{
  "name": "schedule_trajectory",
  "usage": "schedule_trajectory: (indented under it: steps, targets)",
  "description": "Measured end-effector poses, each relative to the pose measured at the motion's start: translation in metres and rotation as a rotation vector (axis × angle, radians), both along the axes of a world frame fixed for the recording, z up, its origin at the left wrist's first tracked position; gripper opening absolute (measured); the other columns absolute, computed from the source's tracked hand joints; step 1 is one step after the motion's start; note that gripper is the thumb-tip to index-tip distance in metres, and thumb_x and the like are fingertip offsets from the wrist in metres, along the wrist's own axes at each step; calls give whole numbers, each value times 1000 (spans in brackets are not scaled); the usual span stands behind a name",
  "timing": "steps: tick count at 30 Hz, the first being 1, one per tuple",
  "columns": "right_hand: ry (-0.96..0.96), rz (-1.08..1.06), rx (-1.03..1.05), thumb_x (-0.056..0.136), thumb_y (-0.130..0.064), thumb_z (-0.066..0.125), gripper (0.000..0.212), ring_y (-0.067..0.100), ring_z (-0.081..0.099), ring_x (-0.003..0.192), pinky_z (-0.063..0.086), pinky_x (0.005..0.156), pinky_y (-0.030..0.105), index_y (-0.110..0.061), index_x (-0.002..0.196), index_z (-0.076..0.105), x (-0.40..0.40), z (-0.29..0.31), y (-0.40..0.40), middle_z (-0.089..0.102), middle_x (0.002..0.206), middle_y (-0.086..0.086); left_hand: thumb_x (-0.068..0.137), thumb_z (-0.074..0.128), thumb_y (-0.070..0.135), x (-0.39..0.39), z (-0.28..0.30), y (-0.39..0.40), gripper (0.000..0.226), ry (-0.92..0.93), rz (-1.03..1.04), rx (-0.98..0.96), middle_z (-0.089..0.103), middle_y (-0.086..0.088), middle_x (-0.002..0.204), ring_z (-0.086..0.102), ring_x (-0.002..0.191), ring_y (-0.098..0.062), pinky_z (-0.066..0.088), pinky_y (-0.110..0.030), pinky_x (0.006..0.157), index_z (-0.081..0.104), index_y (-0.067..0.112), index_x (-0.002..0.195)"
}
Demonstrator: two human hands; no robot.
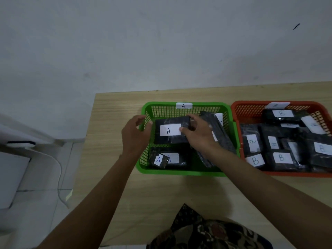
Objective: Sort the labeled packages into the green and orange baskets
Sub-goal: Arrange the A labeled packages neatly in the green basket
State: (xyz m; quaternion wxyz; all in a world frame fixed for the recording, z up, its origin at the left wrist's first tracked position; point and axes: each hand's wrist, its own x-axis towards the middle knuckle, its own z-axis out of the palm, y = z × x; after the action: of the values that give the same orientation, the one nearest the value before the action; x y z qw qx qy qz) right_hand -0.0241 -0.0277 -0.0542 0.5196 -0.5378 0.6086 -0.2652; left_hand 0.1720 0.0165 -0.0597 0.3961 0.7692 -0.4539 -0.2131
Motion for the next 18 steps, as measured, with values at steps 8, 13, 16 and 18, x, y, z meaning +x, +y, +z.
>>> schedule_trajectory:
  steps: [8, 13, 16, 18]
  targets:
    - [246, 101, -67, 96, -16, 56, 50, 24, 64, 94, 53, 78, 36, -19, 142, 39, 30, -4, 18, 65, 106, 3, 96, 58, 26, 10, -26, 4, 32, 51, -4, 216, 68, 1, 113, 63, 104, -17, 41, -24, 84, 59, 17, 126]
    - [252, 63, 64, 95, -4, 51, 66, 10, 53, 73, 41, 54, 21, -15, 152, 20, 44, -19, 23, 59, 98, 2, 100, 46, 26, 12, -43, 8, 25, 36, 14, 160, 66, -5, 82, 64, 82, -28, 41, -31, 65, 65, 10, 97]
    - [249, 43, 180, 96, -6, 50, 73, 28, 59, 109, 54, 87, 35, -10, 156, 10, 49, -28, 24, 55, 130, 17, 102, 45, 30, 10, -49, 12, 29, 81, 30, 122, 67, -11, 82, 63, 78, -28, 50, -41, 69, 65, 8, 96]
    - [279, 64, 192, 96, -9, 53, 79, 31, 52, 123, 48, 101, 41, -10, 157, 4, 54, -33, 26, 48, 141, 18, 102, 45, 31, 9, -51, 13, 30, 83, 47, 101, 65, -11, 78, 61, 74, -26, 49, -39, 68, 63, 9, 92]
